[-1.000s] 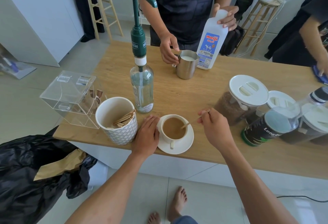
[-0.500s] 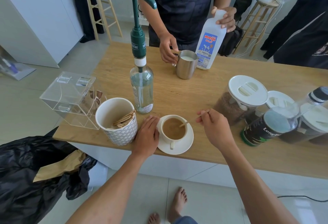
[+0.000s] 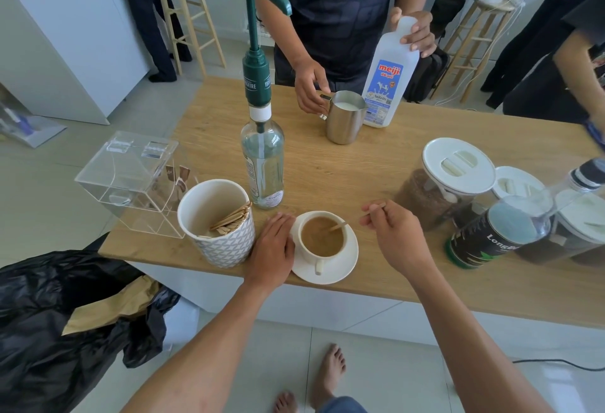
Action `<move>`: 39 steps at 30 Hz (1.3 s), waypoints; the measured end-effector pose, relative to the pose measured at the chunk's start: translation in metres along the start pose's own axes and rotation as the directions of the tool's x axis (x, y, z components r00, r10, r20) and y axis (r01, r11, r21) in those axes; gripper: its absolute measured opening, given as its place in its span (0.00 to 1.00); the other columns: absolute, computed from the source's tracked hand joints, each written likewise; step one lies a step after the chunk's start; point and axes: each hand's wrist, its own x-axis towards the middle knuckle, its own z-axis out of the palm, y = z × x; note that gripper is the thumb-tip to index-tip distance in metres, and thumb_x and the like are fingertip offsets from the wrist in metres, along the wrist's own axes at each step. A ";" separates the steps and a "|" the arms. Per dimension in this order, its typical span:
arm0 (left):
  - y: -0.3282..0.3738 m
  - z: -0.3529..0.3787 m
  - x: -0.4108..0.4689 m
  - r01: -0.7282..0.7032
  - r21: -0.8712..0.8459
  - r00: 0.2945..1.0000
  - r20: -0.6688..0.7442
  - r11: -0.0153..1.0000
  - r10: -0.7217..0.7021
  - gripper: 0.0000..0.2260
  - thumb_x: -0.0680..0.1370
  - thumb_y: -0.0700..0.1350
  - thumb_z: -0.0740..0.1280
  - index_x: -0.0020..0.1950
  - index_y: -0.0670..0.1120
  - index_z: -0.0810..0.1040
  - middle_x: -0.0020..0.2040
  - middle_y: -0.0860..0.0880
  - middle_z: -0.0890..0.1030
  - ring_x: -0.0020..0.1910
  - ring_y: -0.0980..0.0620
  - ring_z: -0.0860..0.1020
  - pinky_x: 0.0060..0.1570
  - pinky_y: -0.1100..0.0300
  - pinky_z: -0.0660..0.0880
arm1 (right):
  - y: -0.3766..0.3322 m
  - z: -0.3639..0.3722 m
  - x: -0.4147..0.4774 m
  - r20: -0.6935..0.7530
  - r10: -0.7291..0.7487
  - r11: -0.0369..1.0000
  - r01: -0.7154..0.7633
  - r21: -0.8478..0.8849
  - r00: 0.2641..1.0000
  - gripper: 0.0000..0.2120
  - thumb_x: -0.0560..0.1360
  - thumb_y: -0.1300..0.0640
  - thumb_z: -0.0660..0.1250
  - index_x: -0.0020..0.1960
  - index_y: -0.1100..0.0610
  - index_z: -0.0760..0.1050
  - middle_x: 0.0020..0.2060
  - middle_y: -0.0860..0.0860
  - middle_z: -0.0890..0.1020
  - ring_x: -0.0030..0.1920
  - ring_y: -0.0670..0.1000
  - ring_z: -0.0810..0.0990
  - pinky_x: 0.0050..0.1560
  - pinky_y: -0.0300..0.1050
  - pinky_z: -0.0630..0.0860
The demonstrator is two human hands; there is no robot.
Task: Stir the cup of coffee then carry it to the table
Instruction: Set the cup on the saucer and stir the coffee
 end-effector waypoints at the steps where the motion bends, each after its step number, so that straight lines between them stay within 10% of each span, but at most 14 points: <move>1: 0.000 0.000 0.000 0.003 -0.003 1.000 0.000 1.000 -0.003 0.17 0.83 0.40 0.57 0.73 0.43 0.70 0.73 0.47 0.71 0.76 0.50 0.62 0.74 0.62 0.54 | 0.000 0.001 -0.001 0.031 -0.008 1.000 0.008 -0.007 0.999 0.12 0.82 0.57 0.59 0.45 0.49 0.79 0.35 0.43 0.84 0.39 0.56 0.80 0.37 0.42 0.75; 8: 0.000 0.000 0.000 -0.002 -0.011 1.000 -0.003 1.000 0.002 0.17 0.83 0.40 0.57 0.72 0.43 0.71 0.72 0.47 0.71 0.76 0.50 0.62 0.75 0.61 0.54 | -0.001 0.001 0.000 0.040 -0.020 0.999 0.021 -0.030 0.999 0.12 0.82 0.56 0.59 0.46 0.49 0.79 0.36 0.43 0.84 0.38 0.44 0.81 0.35 0.38 0.74; 17: -0.002 0.001 0.001 -0.011 -0.007 1.000 0.003 1.000 0.011 0.17 0.83 0.40 0.57 0.73 0.42 0.70 0.72 0.46 0.71 0.76 0.49 0.63 0.76 0.58 0.54 | -0.013 0.006 -0.007 0.125 -0.150 0.978 0.165 -0.127 0.981 0.11 0.81 0.54 0.59 0.46 0.51 0.79 0.36 0.41 0.83 0.36 0.54 0.82 0.37 0.52 0.78; 24: -0.003 0.002 0.001 -0.014 -0.002 1.000 0.006 1.000 0.014 0.18 0.83 0.40 0.57 0.73 0.42 0.69 0.73 0.46 0.71 0.76 0.50 0.62 0.76 0.59 0.53 | -0.023 0.008 -0.007 0.090 -0.251 0.945 0.264 -0.194 0.964 0.10 0.81 0.54 0.58 0.47 0.52 0.77 0.37 0.40 0.80 0.35 0.38 0.78 0.33 0.32 0.71; 39: -0.002 0.002 0.000 0.007 -0.003 1.000 0.005 1.000 -0.007 0.18 0.84 0.41 0.56 0.73 0.42 0.69 0.73 0.46 0.70 0.76 0.50 0.61 0.76 0.57 0.55 | -0.022 0.004 -0.007 0.033 -0.262 0.938 0.263 -0.226 0.964 0.11 0.81 0.54 0.58 0.48 0.54 0.78 0.36 0.38 0.80 0.35 0.44 0.81 0.35 0.43 0.76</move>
